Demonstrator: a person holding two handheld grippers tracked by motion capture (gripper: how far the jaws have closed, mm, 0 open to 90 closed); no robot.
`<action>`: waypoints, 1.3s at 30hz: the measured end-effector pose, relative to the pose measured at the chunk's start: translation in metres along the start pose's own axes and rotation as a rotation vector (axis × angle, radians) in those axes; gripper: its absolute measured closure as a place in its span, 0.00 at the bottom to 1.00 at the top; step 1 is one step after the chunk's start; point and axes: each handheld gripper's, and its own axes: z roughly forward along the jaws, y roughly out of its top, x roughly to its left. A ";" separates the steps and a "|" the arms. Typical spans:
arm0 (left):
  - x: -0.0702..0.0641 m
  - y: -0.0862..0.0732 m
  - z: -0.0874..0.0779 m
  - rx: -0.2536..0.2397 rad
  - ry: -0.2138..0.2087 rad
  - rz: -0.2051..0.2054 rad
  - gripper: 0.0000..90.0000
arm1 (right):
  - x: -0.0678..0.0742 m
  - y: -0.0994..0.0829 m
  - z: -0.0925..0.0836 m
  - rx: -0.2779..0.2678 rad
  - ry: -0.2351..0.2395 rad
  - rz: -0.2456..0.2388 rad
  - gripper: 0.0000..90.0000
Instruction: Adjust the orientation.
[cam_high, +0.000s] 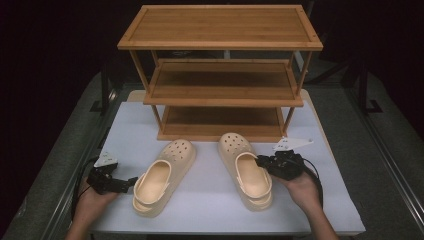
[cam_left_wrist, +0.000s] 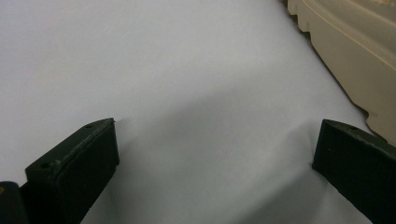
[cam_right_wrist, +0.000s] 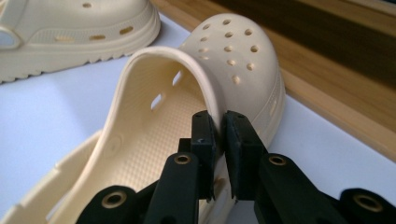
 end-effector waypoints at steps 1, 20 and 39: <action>0.000 0.000 0.000 0.000 0.000 0.000 0.00 | 0.001 0.001 0.000 -0.005 -0.002 -0.002 0.91; 0.000 0.000 0.000 -0.002 0.000 -0.003 0.00 | 0.031 0.015 0.029 -0.022 0.031 -0.071 0.92; -0.001 0.007 -0.009 -0.017 -0.018 -0.030 0.00 | 0.023 0.009 0.019 -0.008 0.075 0.004 0.38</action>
